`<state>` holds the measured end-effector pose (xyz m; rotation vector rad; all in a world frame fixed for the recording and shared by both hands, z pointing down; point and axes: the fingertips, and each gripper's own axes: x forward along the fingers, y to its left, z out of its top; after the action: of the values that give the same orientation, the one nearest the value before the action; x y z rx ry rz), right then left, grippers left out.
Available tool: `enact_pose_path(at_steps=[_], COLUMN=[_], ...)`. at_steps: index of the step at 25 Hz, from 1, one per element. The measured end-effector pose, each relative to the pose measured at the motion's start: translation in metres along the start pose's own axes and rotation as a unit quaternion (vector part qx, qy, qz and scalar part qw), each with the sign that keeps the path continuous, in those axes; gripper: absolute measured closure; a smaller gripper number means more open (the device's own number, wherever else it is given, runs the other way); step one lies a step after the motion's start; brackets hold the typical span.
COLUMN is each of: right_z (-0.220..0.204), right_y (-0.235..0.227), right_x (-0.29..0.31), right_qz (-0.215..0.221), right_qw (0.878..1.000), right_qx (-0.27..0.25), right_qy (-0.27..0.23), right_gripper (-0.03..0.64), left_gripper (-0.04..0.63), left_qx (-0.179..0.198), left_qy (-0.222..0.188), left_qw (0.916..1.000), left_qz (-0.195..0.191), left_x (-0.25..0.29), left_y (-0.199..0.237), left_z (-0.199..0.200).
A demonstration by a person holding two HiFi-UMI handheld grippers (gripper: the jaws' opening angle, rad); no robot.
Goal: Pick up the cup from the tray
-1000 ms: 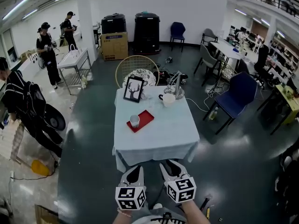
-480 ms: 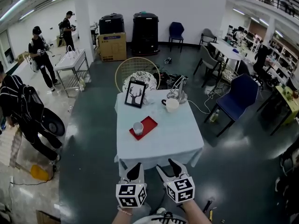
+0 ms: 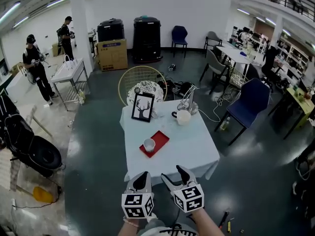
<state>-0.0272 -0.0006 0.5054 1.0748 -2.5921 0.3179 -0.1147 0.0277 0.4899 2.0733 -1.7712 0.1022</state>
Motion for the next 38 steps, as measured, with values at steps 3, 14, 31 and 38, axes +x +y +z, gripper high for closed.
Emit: enact_pose_path(at_steps=[3,14,31,38], right_z=[0.003,-0.001,0.003,0.002], right_y=[0.008,0.014,-0.02,-0.036], right_x=[0.007,0.017,0.102,0.156], right_qz=[-0.005,-0.025,0.01,0.044], right_qw=[1.0,1.0,0.999,0.997], right_qx=[0.006,0.008,0.013,0.001], right_qy=[-0.006,0.004,0.032,0.06], right_gripper=[0.307,0.284,0.248,0.222], left_gripper=[0.595,0.594,0.594,0.594], left_qx=[0.001,0.005,-0.008,-0.016], left_qy=[0.006,0.014,0.026,0.038], left_qw=[0.9999,0.9992,0.9996,0.999], left_qz=[-0.011,-0.037,-0.001,0.018], left_x=[0.0,0.008,0.076,0.123], left_y=[0.009,0.015,0.057,0.079], left_z=[0.001,0.0,0.011,0.018])
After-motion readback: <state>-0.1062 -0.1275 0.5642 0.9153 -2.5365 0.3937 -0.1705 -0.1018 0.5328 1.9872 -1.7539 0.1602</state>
